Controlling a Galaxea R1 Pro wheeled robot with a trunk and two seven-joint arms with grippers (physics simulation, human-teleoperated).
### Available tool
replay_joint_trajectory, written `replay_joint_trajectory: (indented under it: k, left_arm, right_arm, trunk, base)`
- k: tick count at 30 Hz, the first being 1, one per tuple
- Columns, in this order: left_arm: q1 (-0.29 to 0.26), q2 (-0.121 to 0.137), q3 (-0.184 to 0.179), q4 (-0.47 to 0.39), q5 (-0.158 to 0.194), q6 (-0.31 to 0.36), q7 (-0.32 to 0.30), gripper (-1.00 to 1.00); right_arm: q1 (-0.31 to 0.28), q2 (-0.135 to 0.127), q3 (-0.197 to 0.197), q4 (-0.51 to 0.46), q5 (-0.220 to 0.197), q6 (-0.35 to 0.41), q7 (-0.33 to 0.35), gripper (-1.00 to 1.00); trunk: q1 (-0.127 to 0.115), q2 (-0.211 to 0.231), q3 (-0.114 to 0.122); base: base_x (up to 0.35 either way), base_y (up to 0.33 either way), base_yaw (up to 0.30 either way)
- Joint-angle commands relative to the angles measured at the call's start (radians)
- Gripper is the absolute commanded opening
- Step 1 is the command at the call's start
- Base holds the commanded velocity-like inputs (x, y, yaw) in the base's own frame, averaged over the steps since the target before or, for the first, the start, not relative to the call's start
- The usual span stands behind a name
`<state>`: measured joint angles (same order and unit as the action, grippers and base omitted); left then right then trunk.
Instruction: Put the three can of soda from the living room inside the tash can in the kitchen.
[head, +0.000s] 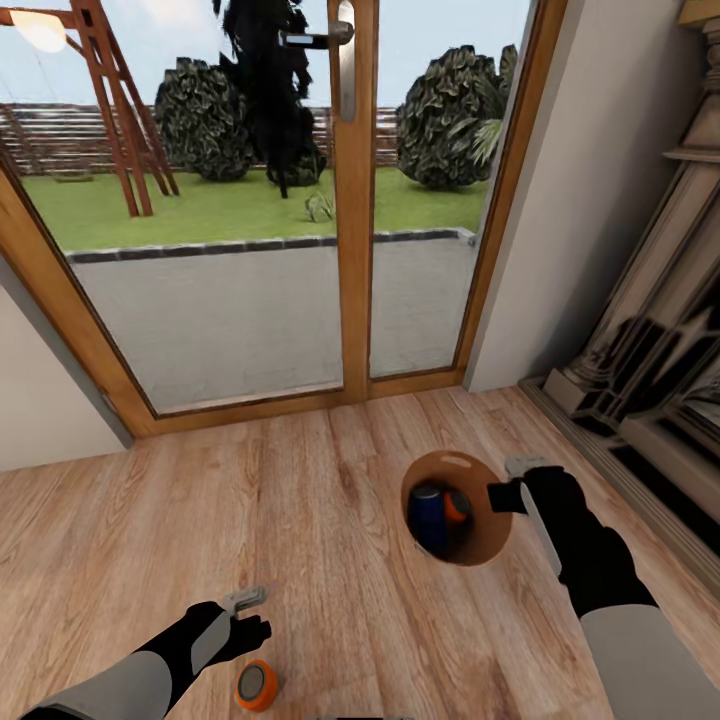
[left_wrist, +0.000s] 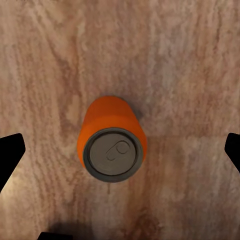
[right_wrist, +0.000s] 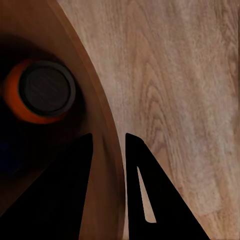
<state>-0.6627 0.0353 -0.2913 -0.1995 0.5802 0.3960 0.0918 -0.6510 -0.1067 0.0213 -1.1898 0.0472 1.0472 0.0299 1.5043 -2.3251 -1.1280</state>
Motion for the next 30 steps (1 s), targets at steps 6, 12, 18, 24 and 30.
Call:
replay_joint_trajectory:
  k: [6,12,18,24,30]
  left_arm:
    - [0.000,-0.001,0.000,-0.001,0.000,0.000,-0.001,1.00]
    - [0.000,-0.001,0.000,-0.001,0.000,0.000,-0.001,1.00]
    - [0.000,-0.001,0.000,0.000,0.000,0.001,-0.001,1.00]
    - [0.000,-0.001,-0.001,-0.001,0.000,0.001,-0.001,1.00]
    - [0.000,-0.002,-0.002,0.000,-0.002,0.001,-0.001,1.00]
  right_arm:
    - [-0.009,0.008,0.000,-0.013,-0.004,0.000,0.002,-1.00]
    - [-0.033,0.021,-0.001,-0.007,-0.002,0.000,0.003,-1.00]
    - [-0.056,0.024,0.000,0.026,0.000,0.000,0.003,-1.00]
    - [-0.057,0.016,0.004,0.028,-0.001,0.000,0.004,-1.00]
    - [-0.056,0.019,0.005,0.011,-0.010,0.000,0.004,-1.00]
  trunk:
    - [0.000,0.000,0.000]
    - [0.000,0.000,0.000]
    - [0.011,-0.021,-0.009]
    - [0.023,-0.042,-0.019]
    - [0.031,-0.056,-0.025]
  base:
    - [0.000,0.000,0.000]
    - [0.000,0.000,0.000]
    - [0.000,0.000,0.000]
    - [0.000,0.000,0.000]
    - [0.000,0.000,0.000]
